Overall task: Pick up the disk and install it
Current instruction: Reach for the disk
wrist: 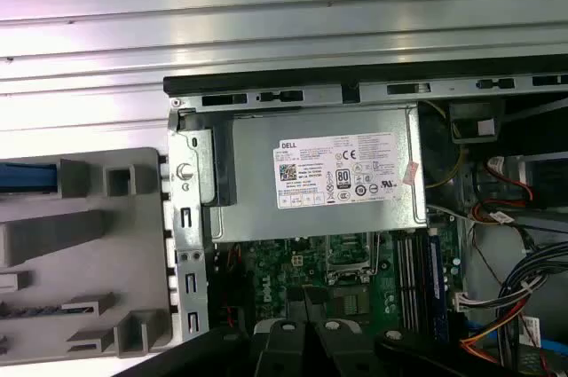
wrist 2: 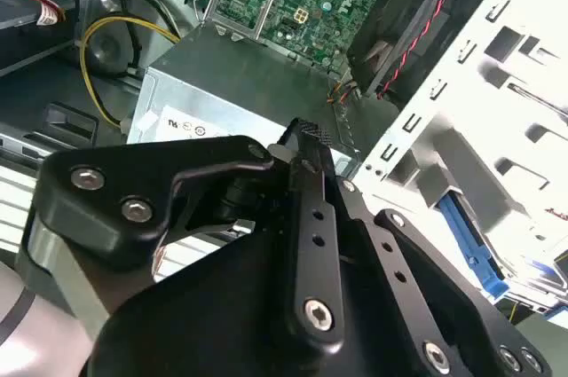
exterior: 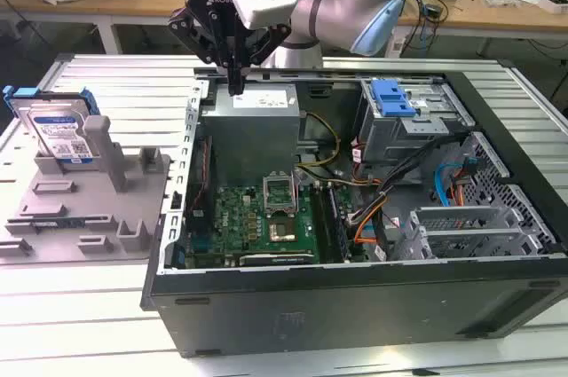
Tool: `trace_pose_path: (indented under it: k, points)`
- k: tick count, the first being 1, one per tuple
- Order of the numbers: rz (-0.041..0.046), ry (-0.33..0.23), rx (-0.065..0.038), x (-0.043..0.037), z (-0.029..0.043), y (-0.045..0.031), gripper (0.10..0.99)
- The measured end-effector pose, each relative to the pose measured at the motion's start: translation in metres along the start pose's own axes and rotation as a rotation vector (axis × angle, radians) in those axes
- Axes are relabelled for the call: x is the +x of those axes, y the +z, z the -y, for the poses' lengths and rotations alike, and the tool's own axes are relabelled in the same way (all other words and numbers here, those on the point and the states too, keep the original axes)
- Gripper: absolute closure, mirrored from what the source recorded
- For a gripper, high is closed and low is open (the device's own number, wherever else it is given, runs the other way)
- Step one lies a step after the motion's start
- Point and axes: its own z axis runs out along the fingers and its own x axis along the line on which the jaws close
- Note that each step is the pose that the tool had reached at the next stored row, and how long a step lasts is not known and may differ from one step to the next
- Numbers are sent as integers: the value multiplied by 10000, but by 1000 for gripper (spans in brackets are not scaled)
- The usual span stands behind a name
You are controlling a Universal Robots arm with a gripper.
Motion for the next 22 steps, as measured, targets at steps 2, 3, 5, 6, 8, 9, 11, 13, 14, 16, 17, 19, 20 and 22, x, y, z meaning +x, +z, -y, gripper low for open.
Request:
trace_pose_path:
  k: [2,3,5,6,8,9,11,13,14,16,17,19,20,22]
  points:
    - [0,0,0,0,0,0,980]
    - [0,0,0,0,0,0,980]
    - [-1,0,0,0,0,0,980]
    - [0,0,0,0,0,0,980]
    - [0,0,0,0,0,0,980]
    - [0,0,0,2,0,0,980]
    - [0,1,-1,14,1,0,980]
    - [-24,3,1,93,0,-1,980]
    - [-46,2,3,120,-1,0,980]
    - [-83,2,5,183,-8,2,980]
    - [-107,6,9,246,-15,3,980]
    - [-129,4,9,332,-27,9,980]
    - [-141,7,11,407,-36,13,980]
    - [-153,8,12,537,-45,24,980]
